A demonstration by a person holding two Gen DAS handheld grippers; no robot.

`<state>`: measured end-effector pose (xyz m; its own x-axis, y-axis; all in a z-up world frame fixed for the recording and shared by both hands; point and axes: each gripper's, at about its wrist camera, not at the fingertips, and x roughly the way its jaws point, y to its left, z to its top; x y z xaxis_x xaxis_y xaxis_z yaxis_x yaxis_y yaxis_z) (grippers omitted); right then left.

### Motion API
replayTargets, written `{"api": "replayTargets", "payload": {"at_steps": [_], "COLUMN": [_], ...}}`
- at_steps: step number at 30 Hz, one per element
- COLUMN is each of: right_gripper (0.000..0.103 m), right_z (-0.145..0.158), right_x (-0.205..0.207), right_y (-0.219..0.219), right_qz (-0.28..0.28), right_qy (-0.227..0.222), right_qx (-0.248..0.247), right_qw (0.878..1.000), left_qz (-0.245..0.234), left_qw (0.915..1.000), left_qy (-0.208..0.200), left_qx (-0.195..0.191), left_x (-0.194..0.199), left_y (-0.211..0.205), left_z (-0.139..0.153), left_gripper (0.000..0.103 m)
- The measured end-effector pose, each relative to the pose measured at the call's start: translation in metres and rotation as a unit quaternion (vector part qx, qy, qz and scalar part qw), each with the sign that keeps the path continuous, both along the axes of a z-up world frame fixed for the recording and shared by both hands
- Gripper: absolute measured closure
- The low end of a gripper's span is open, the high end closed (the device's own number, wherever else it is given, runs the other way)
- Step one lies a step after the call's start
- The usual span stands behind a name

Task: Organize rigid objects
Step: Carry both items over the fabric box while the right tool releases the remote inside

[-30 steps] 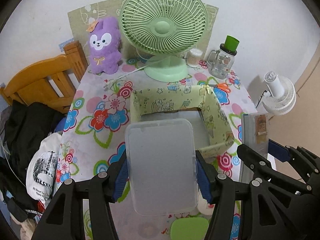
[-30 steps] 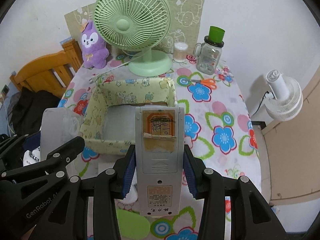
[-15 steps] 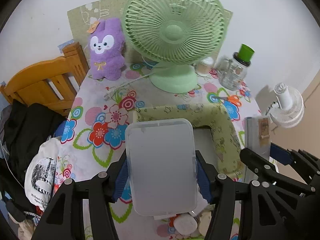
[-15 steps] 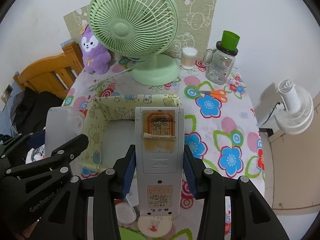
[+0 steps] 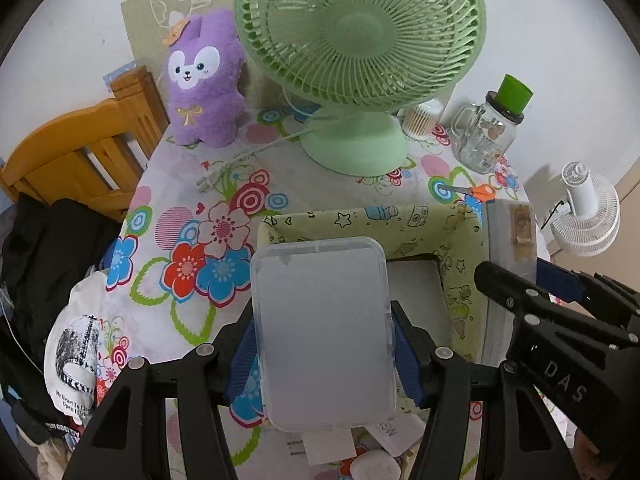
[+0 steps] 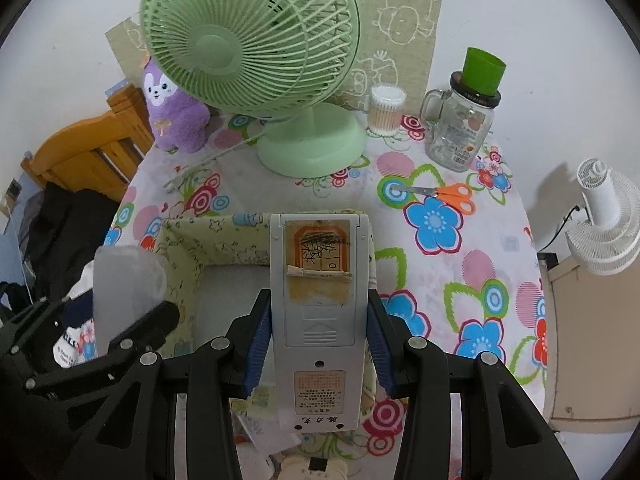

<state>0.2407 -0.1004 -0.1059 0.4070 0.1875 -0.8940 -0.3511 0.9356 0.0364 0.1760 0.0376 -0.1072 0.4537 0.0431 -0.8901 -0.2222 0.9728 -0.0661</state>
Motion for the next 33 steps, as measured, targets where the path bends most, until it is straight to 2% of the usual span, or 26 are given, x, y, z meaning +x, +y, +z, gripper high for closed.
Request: {"api": "replayTargets", "payload": {"at_steps": [11, 18, 24, 32, 33], "right_gripper": [0.056, 0.056, 0.054, 0.043, 0.031], "right_z": [-0.030, -0.042, -0.044, -0.028, -0.024], "right_x": [0.015, 0.022, 0.023, 0.018, 0.017], "right_y": [0.006, 0.008, 0.008, 0.003, 0.002], "right_qz": [0.002, -0.001, 0.004, 0.007, 0.003], "right_qy": [0.039, 0.060, 0.062, 0.043, 0.033], "right_qx": [-0.026, -0.029, -0.029, -0.006, -0.007], "right_qw": [0.999, 0.998, 0.998, 0.999, 0.999], "left_qz": [-0.002, -0.006, -0.002, 0.001, -0.004], "left_qw": [0.9997, 0.9994, 0.9996, 0.9997, 0.9996], "left_qy": [0.026, 0.023, 0.022, 0.025, 0.024], "left_qx": [-0.003, 0.024, 0.017, 0.008, 0.011], "left_x": [0.007, 0.010, 0.010, 0.007, 0.007], "left_y": [0.003, 0.000, 0.001, 0.004, 0.002], "left_z": [-0.024, -0.024, -0.024, -0.020, -0.019], "left_gripper": [0.041, 0.041, 0.041, 0.041, 0.041]}}
